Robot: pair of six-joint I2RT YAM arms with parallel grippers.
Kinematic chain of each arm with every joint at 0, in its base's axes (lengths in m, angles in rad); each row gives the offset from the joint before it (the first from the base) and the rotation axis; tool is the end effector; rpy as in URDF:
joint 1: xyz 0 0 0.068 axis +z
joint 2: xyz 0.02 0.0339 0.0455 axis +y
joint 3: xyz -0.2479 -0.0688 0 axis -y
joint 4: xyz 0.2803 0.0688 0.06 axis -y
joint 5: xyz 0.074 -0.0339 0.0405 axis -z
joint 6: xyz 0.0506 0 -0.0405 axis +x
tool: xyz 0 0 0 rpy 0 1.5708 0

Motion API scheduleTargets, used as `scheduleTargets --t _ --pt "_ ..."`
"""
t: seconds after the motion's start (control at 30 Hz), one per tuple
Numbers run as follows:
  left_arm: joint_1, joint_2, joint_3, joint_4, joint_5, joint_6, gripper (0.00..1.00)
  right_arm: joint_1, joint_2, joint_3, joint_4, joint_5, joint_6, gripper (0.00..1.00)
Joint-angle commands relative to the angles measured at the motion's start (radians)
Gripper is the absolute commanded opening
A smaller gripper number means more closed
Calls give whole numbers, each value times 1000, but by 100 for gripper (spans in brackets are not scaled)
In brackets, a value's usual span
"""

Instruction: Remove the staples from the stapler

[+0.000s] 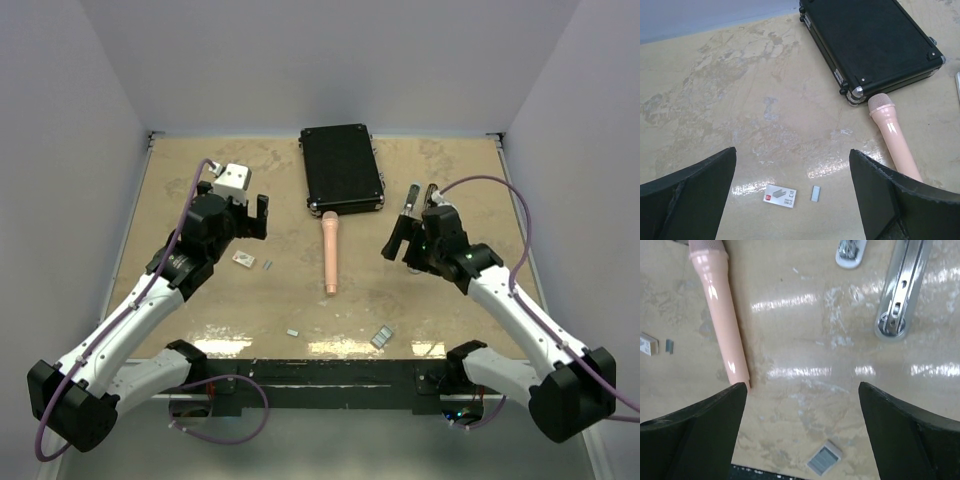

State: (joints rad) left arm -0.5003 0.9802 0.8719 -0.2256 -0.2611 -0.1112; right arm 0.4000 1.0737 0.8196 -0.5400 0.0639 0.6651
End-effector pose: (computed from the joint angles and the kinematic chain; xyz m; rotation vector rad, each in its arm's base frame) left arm 0.2548 -0.1244 0.3085 0.1920 1.8867 -0.1680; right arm 0.2549 0.1043 0.2302 0.3492 2.3813 0.4336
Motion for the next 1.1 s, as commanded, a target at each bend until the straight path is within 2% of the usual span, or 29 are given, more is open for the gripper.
scheduleTargets --t 0.0,0.2,0.4,0.57,0.6,0.7,0.87,1.07 --pt "0 2 7 17 -23 7 100 14 -81 -42 -154 -43 91 98" --pt "0 -14 1 22 -17 4 100 25 -116 -56 -359 102 260 99" --pt "0 -2 12 14 -4 4 100 40 -192 -137 -373 83 366 98" --pt "0 0 10 15 11 5 100 59 -218 -169 -399 86 448 91" --pt "0 0 10 15 11 4 100 66 -215 -172 -400 83 455 86" --pt "0 0 12 14 11 5 100 98 -195 -180 -373 59 469 82" --pt "0 -9 9 15 0 7 100 207 -169 -207 -284 16 505 80" --pt "0 -6 9 14 -1 8 100 230 -201 -286 -239 -32 545 81"
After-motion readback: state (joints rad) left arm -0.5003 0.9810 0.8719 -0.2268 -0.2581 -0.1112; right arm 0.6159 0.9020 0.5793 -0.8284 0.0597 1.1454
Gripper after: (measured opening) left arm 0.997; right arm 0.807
